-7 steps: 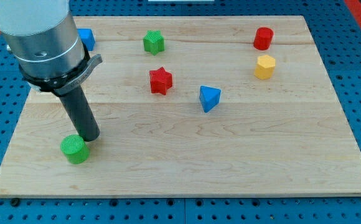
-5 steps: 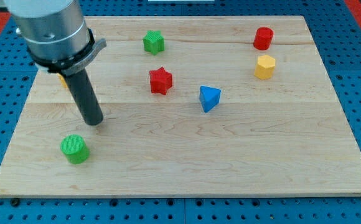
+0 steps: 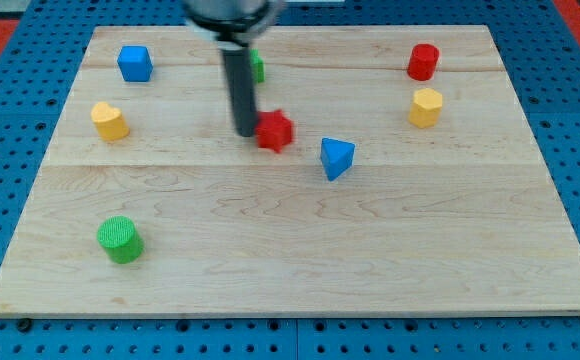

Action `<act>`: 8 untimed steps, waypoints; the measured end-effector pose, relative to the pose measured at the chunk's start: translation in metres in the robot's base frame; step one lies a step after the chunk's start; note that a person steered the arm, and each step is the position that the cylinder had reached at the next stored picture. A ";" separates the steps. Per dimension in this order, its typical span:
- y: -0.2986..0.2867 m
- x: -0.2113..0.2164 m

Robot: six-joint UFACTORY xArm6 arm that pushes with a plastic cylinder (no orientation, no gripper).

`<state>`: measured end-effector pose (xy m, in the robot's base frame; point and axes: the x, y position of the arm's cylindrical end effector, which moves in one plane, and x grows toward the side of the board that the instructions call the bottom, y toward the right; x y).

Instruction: Push the red star towards the bottom right of the board

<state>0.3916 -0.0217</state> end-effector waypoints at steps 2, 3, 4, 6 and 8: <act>0.105 -0.002; 0.126 -0.015; 0.135 -0.015; 0.182 0.056; 0.222 0.070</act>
<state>0.4614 0.2003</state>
